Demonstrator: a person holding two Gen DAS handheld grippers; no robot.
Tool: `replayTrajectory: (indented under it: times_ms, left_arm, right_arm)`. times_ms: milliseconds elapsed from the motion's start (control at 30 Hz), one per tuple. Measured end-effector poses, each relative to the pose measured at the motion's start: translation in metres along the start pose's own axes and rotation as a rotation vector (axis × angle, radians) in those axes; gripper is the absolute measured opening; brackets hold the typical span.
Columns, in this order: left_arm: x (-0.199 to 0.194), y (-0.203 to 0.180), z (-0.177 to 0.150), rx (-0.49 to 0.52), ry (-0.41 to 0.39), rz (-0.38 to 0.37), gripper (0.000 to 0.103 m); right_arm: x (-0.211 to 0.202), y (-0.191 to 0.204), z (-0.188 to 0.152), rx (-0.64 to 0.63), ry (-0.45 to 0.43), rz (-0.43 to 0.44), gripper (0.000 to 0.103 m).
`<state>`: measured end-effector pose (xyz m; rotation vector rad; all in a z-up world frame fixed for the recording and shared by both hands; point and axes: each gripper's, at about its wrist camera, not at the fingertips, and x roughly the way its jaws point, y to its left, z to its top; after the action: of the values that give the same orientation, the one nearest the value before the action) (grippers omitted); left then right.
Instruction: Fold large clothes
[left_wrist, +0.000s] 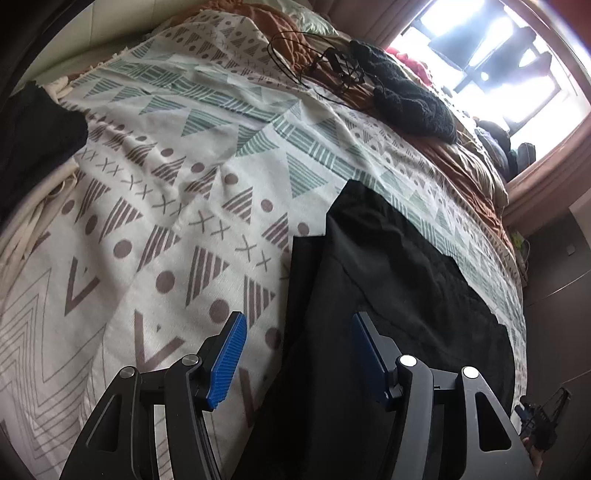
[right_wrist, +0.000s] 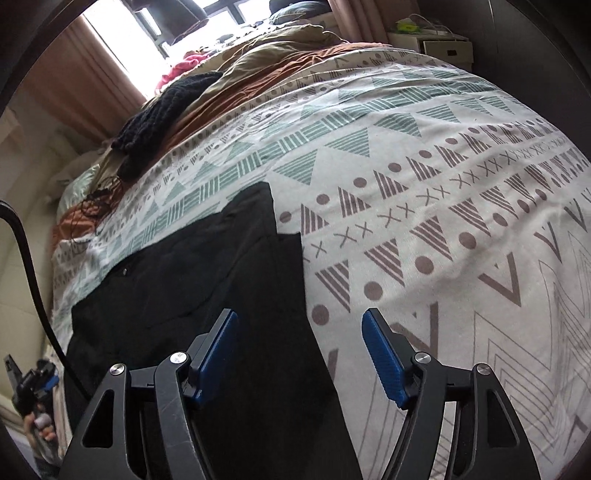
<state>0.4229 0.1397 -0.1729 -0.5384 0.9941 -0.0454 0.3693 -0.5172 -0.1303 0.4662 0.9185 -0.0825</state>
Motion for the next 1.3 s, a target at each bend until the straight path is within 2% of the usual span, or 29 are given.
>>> replayTrajectory:
  times_ms: [167, 233, 267, 300, 333, 367, 400, 500, 633, 700, 800, 867, 900, 933, 967, 1000, 1033, 1100, 1300]
  left_arm:
    - [-0.002, 0.002, -0.027, 0.036, 0.038, 0.004, 0.06]
    - [0.001, 0.002, -0.035, 0.052, 0.058, 0.003, 0.053]
    - [0.006, 0.0, -0.039, 0.068, 0.079, 0.01, 0.049]
    - [0.011, -0.003, -0.042, 0.087, 0.096, 0.021, 0.034]
    - [0.014, -0.005, -0.044, 0.099, 0.107, 0.026, 0.021]
    - [0.017, -0.008, -0.046, 0.108, 0.111, 0.025, 0.017]
    - [0.018, -0.011, -0.046, 0.112, 0.103, 0.026, 0.009]
    - [0.018, -0.021, -0.042, 0.121, 0.081, 0.049, 0.004]
    - [0.022, -0.025, -0.031, 0.099, 0.069, 0.045, 0.003]
    - [0.023, -0.027, -0.026, 0.1, 0.075, 0.045, 0.003]
    - [0.027, -0.028, -0.024, 0.1, 0.102, 0.053, 0.003]
    - [0.022, -0.025, -0.025, 0.085, 0.108, 0.04, 0.009]
    - [0.019, -0.023, -0.026, 0.074, 0.113, 0.03, 0.019]
    - [0.016, -0.019, -0.027, 0.06, 0.115, 0.02, 0.036]
    - [0.012, -0.017, -0.028, 0.052, 0.111, 0.012, 0.047]
    - [0.005, -0.012, -0.03, 0.041, 0.095, 0.0, 0.065]
    - [-0.002, -0.008, -0.033, 0.035, 0.071, -0.01, 0.073]
    - [-0.012, -0.002, -0.038, 0.028, 0.051, -0.024, 0.074]
    - [-0.019, 0.022, -0.059, -0.053, 0.093, -0.087, 0.074]
  right_arm:
    - [-0.002, -0.01, -0.03, 0.009, 0.037, 0.014, 0.067]
    - [0.0, -0.012, -0.039, 0.013, 0.056, 0.028, 0.06]
    - [0.002, -0.013, -0.044, 0.017, 0.064, 0.041, 0.05]
    - [0.002, -0.013, -0.048, 0.022, 0.06, 0.06, 0.032]
    - [0.002, -0.013, -0.05, 0.023, 0.057, 0.074, 0.023]
    - [0.002, -0.012, -0.051, 0.019, 0.052, 0.079, 0.011]
    - [0.001, -0.011, -0.051, 0.014, 0.045, 0.078, 0.004]
    - [-0.004, -0.014, -0.047, 0.031, 0.0, 0.085, 0.002]
    - [-0.013, -0.028, -0.035, 0.099, -0.059, 0.072, 0.002]
    - [-0.015, -0.029, -0.034, 0.103, -0.058, 0.074, 0.002]
    - [-0.017, -0.026, -0.036, 0.098, -0.044, 0.033, 0.002]
    - [-0.022, -0.029, -0.038, 0.119, -0.043, 0.0, 0.002]
    - [-0.028, -0.03, -0.039, 0.122, -0.053, -0.022, 0.005]
    - [-0.033, -0.031, -0.04, 0.121, -0.06, -0.033, 0.005]
    - [-0.037, -0.03, -0.041, 0.117, -0.065, -0.035, 0.009]
    - [-0.043, -0.028, -0.042, 0.109, -0.072, -0.033, 0.019]
    - [-0.05, -0.023, -0.044, 0.096, -0.084, -0.037, 0.035]
    - [-0.061, -0.013, -0.046, 0.057, -0.108, -0.05, 0.044]
    - [-0.072, 0.034, -0.058, -0.052, -0.089, 0.021, 0.044]
